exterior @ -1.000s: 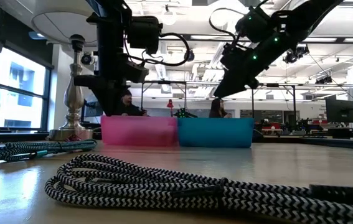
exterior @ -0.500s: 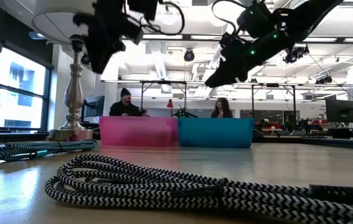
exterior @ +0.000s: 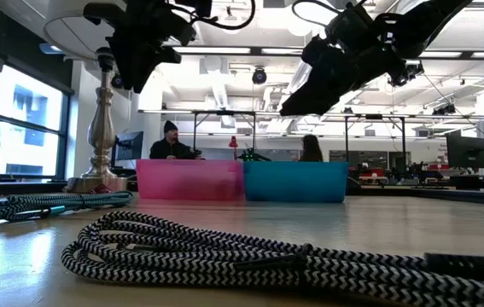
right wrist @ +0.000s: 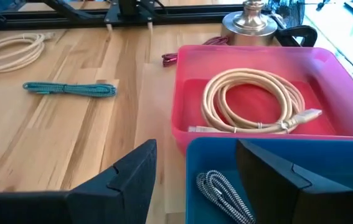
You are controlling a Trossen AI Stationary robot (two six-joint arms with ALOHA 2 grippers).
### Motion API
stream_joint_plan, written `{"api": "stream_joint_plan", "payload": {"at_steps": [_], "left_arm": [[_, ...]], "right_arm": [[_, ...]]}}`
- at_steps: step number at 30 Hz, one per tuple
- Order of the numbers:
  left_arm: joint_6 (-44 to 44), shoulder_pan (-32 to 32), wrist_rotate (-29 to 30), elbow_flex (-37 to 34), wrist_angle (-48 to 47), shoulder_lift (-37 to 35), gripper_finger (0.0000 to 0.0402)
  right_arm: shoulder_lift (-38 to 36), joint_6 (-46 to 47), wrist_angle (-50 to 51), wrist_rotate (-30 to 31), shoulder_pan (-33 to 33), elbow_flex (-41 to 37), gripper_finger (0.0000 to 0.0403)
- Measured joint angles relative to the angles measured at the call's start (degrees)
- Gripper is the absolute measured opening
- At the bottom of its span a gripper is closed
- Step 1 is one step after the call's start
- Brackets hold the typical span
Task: Pick & Place USB Port
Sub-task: Put the pink charger cable into the blue bin
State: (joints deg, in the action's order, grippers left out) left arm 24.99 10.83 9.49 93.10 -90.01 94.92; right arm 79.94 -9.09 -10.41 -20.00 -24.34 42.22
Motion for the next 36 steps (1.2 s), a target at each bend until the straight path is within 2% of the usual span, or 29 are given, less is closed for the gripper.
{"api": "stream_joint_plan", "payload": {"at_steps": [6,10,16,18,22,25,31,36], "left_arm": [[2.55,0.06,9.33,0.0,0.04,0.02,0.0104],[5.58,0.89,12.06,0.0,0.02,0.02,0.0104],[20.61,0.76,16.36,-2.11,0.05,-0.66,0.0104],[23.08,0.92,16.89,-3.67,-0.19,-0.94,0.0104],[21.61,3.06,16.62,-6.71,0.01,-0.73,0.0104],[18.75,3.6,19.23,-8.49,-0.02,-0.79,0.0104],[11.04,6.36,20.71,-9.18,0.04,-0.79,0.0104],[10.2,7.7,20.72,-9.18,0.02,-0.79,0.0113]], "right_arm": [[0.0,-0.41,0.01,0.35,0.0,0.0,0.0209],[0.0,-0.41,0.01,0.37,0.0,0.0,0.0209],[0.0,-0.15,0.24,0.12,0.0,0.0,0.0209],[0.0,-0.1,0.33,0.12,0.0,0.0,0.0209],[0.0,-0.07,1.42,0.1,0.0,0.0,0.0209],[0.0,-0.01,1.57,0.1,0.01,0.0,0.0209],[0.0,0.03,1.59,0.07,0.0,0.0,0.0209],[0.0,1.11,1.59,0.07,0.01,0.0,0.0209]]}}
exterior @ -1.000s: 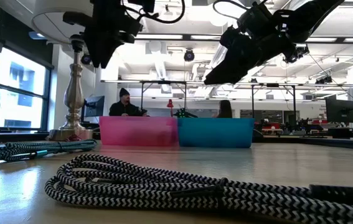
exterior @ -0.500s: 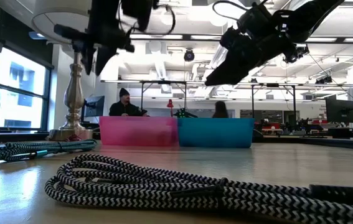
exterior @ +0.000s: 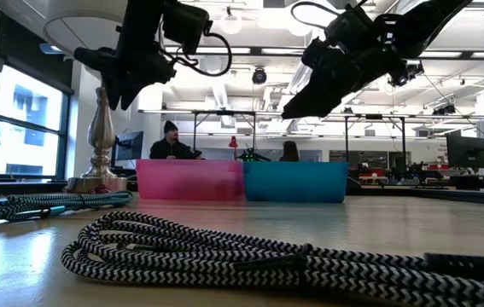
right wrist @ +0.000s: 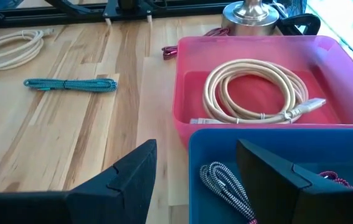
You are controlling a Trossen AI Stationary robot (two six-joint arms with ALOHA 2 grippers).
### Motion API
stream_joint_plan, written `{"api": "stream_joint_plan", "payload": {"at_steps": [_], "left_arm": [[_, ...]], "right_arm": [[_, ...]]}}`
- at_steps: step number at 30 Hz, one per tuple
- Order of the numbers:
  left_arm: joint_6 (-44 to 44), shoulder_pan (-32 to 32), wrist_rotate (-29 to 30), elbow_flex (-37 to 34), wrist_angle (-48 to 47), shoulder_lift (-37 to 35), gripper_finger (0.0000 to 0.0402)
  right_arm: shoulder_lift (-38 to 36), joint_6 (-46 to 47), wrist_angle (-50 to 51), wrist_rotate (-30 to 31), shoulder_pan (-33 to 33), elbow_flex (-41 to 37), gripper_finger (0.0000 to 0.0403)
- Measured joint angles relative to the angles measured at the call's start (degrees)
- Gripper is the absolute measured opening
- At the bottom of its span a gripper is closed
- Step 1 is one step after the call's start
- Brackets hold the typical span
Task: Pick & Place USB Port
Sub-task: Put the pink charger cable into the blue bin
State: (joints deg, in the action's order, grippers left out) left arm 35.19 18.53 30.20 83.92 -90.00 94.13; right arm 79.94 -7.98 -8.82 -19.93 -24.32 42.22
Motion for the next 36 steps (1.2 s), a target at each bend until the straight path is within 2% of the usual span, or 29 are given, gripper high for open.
{"api": "stream_joint_plan", "payload": {"at_steps": [6,10,19,22,30,36], "left_arm": [[-1.17,0.26,4.13,0.0,0.02,0.0,0.0173],[1.19,0.26,4.04,0.0,0.0,0.0,0.0201],[15.57,0.24,-0.81,0.0,-0.02,0.0,0.0205],[18.0,0.96,-3.04,0.0,0.02,0.0,0.0205],[15.65,1.35,-9.25,-0.39,0.04,0.0,0.0205],[14.02,1.35,-10.33,-6.84,-0.04,-2.57,0.0205]], "right_arm": [[0.0,-0.19,0.0,-0.08,0.83,0.0,0.0209],[0.0,-1.12,0.0,-0.14,1.66,0.0,0.0209],[0.0,-2.89,2.59,-0.17,2.0,0.0,0.0209],[0.0,-3.0,3.61,-0.17,2.0,0.0,0.0209],[0.0,-3.85,6.15,-0.17,2.0,0.0,0.0209],[0.0,-4.11,6.31,-0.18,2.0,0.0,0.0209]]}}
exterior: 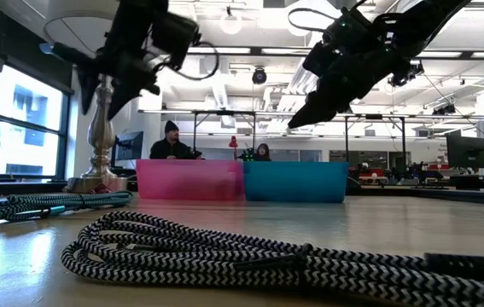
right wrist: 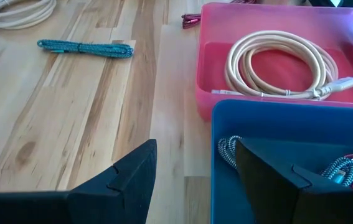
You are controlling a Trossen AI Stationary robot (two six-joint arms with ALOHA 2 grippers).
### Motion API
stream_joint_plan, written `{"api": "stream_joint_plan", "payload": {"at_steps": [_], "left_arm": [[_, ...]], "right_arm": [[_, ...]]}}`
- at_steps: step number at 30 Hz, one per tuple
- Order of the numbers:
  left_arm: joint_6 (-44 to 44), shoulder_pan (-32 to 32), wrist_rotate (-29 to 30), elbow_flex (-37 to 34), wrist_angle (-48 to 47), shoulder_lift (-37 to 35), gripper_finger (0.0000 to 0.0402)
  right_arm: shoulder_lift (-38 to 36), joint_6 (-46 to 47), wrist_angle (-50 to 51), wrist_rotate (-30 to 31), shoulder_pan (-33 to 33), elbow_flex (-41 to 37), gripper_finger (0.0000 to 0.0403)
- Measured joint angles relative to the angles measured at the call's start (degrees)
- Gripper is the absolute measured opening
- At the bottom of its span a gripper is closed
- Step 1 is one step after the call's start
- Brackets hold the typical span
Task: Pick & Place USB Port
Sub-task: Put the pink charger cable into the blue bin
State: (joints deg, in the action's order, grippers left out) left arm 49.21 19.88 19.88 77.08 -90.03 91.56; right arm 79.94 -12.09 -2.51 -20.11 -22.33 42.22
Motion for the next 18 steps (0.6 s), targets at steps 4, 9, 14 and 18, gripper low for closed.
{"api": "stream_joint_plan", "payload": {"at_steps": [4,9,14,18], "left_arm": [[-1.64,0.0,0.33,-5.16,-0.01,-1.13,0.0205],[-3.14,0.0,-0.12,-9.91,2.3,-1.13,0.0205],[-2.34,0.0,-0.97,-12.68,7.71,-1.08,0.0204],[0.3,0.0,-3.1,-13.13,12.75,-1.09,0.0204]], "right_arm": [[0.0,-0.63,-0.04,-0.01,0.0,0.0,0.0209],[0.0,-0.62,-0.38,-0.01,0.0,0.0,0.0209],[0.0,-0.24,-1.08,-0.01,0.0,0.0,0.0209],[0.0,0.54,-1.65,-0.01,0.0,0.0,0.0209]]}}
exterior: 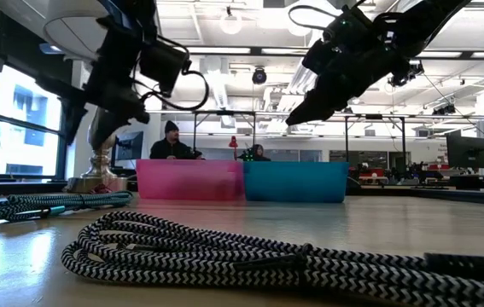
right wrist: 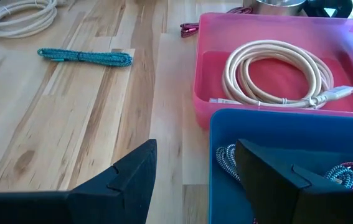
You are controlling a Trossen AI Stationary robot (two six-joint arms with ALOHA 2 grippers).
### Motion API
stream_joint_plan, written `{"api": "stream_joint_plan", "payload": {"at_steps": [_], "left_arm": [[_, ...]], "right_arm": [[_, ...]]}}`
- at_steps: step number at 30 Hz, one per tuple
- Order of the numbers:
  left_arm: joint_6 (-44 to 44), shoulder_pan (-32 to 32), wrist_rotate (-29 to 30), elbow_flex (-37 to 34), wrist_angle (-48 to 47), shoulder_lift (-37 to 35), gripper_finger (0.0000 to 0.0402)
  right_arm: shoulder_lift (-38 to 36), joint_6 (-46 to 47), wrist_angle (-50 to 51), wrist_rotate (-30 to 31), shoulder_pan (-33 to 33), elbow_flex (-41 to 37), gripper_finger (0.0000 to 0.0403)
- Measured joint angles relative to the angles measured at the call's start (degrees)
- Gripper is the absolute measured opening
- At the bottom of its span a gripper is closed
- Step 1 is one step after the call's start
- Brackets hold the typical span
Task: Pick & Place USB Port
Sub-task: Put the pink charger cable into the blue bin
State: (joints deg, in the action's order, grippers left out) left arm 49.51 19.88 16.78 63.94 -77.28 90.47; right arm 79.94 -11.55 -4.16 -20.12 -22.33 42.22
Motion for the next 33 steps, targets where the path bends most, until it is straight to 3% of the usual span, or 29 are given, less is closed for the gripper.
{"api": "stream_joint_plan", "payload": {"at_steps": [12,25,33], "left_arm": [[7.63,0.02,-1.66,0.0,7.81,0.01,0.0204],[7.95,0.16,-2.45,-0.82,9.31,-0.01,0.0204],[6.16,4.53,0.29,-5.6,10.41,0.01,0.0204]], "right_arm": [[-0.02,-0.37,0.06,0.0,2.46,0.0,0.0209],[-0.01,-0.46,1.12,0.0,2.62,0.0,0.0209],[-0.02,0.0,1.86,0.0,2.62,0.0,0.0209]]}}
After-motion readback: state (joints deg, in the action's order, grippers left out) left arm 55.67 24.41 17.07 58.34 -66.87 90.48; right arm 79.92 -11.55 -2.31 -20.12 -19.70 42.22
